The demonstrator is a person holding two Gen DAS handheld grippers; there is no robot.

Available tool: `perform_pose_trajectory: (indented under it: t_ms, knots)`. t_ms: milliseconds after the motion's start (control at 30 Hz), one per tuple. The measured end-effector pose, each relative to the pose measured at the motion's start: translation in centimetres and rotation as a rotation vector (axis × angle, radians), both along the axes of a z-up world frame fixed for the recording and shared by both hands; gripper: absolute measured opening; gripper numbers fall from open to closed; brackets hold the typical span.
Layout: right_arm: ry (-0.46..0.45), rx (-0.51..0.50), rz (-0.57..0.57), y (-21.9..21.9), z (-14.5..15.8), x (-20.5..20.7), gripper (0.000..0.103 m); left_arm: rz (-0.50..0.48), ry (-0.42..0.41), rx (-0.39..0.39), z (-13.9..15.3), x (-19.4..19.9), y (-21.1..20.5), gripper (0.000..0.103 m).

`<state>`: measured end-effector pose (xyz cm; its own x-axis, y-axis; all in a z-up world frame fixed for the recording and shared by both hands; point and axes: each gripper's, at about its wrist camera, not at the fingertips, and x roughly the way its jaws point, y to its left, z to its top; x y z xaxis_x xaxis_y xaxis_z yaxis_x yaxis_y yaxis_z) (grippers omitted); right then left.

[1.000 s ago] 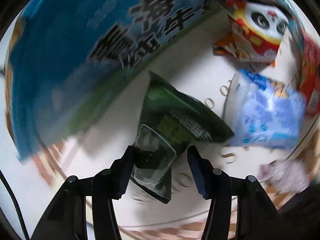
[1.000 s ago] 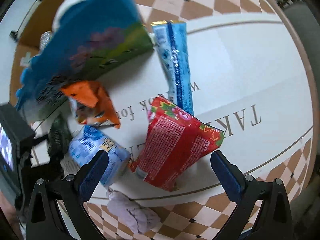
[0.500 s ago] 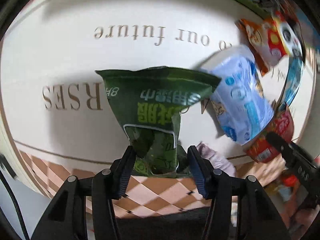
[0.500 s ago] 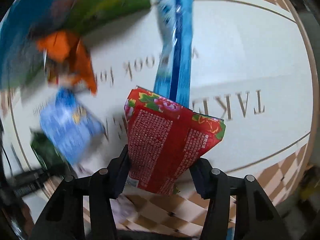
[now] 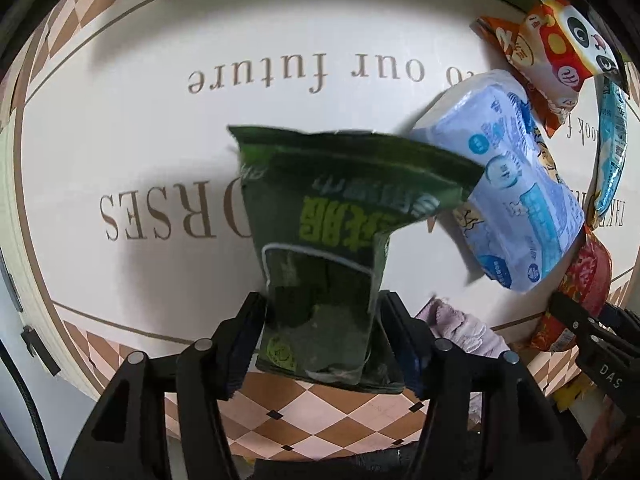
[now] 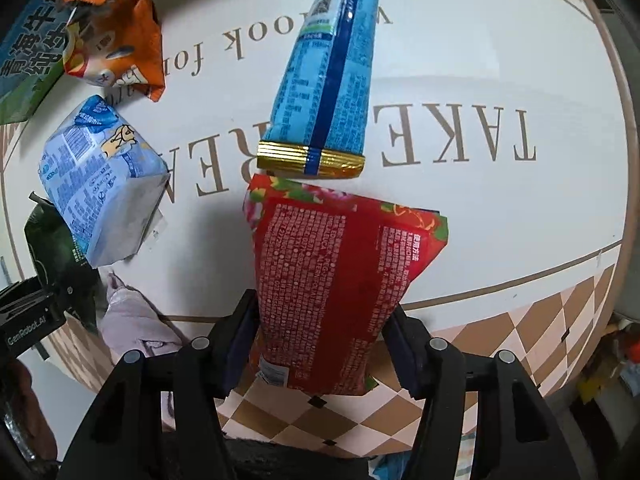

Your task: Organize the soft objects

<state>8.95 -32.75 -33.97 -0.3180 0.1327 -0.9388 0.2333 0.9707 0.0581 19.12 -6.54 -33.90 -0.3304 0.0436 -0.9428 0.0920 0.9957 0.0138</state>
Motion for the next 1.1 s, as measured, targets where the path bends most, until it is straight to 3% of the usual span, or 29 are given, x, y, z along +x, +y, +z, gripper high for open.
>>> perform_pose_trajectory:
  t_ms: [67,100,167,267,367,467,533,667,767,900,967,1100]
  knots:
    - [-0.017,-0.018,0.02,1.3,0.3,-0.6,0.059,0.005,0.002,0.005,0.6,-0.7,0.3,0.046]
    - [-0.035,-0.033,0.036,1.5,0.7,-0.8,0.053,0.011,-0.003,0.004,1.1,-1.1,0.4,0.045]
    - [-0.061,-0.044,0.067,3.2,1.8,-1.0,0.049,0.015,-0.028,-0.009,3.0,-2.2,0.3,0.043]
    - [-0.108,0.0,0.091,4.0,4.8,-1.2,0.048,0.009,-0.084,-0.056,7.5,-2.6,0.4,0.043]
    - [-0.198,0.066,0.117,5.0,9.8,-0.3,0.048,0.002,-0.156,-0.125,13.2,-2.3,0.1,0.042]
    - [-0.301,0.154,0.118,5.5,15.4,2.1,0.048,0.003,-0.216,-0.188,18.2,0.2,0.0,0.042]
    - [-0.369,0.193,0.127,5.3,19.0,5.3,0.048,0.008,-0.227,-0.222,20.0,2.9,-0.2,0.042]
    - [-0.471,0.201,0.155,6.8,22.7,11.7,0.048,0.026,-0.293,-0.168,22.2,9.7,1.0,0.042]
    - [-0.48,0.174,0.164,8.5,22.4,17.7,0.048,0.056,-0.289,-0.127,20.2,15.4,1.6,0.042]
    - [-0.393,0.178,0.162,9.1,18.1,23.0,0.048,0.034,-0.224,-0.101,18.0,19.9,1.6,0.042]
    - [-0.351,0.175,0.179,9.3,15.7,25.9,0.048,0.043,-0.182,-0.087,13.8,22.5,0.4,0.042]
    - [-0.258,0.164,0.2,10.8,11.0,28.2,0.048,0.051,-0.122,-0.059,9.6,25.1,0.7,0.042]
